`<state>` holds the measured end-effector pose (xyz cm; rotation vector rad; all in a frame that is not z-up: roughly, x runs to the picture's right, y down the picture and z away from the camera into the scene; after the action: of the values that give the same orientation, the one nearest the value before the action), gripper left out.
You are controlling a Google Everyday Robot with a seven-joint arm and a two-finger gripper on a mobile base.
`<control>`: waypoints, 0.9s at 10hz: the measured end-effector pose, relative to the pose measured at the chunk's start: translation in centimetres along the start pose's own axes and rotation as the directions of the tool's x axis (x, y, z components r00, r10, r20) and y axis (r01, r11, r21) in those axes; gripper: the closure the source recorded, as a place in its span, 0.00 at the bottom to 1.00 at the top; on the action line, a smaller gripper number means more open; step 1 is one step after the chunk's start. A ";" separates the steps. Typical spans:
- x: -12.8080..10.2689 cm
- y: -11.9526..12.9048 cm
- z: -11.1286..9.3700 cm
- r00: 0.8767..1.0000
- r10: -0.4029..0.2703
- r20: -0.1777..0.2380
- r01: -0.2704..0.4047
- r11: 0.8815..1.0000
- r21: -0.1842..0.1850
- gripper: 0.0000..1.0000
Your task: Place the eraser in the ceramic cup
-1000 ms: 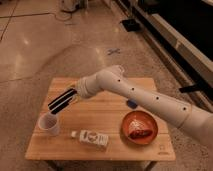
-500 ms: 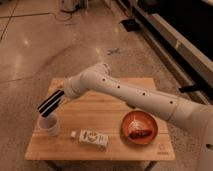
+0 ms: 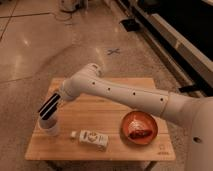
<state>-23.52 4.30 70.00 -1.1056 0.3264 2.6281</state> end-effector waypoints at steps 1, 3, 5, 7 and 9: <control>0.0 -0.4 0.1 1.000 0.002 0.006 -0.002 1.000 0.000 1.00; 0.4 -1.3 0.4 1.000 -0.002 0.017 0.002 1.000 -0.002 1.00; 0.7 -1.8 0.4 1.000 -0.008 0.027 0.009 1.000 -0.007 0.99; 0.9 -2.2 0.3 0.999 -0.014 0.043 0.015 1.000 -0.016 0.85; 0.9 -2.4 0.2 0.998 -0.018 0.061 0.019 1.000 -0.022 0.65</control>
<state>-23.49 6.78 69.21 -1.0289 0.2729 2.6493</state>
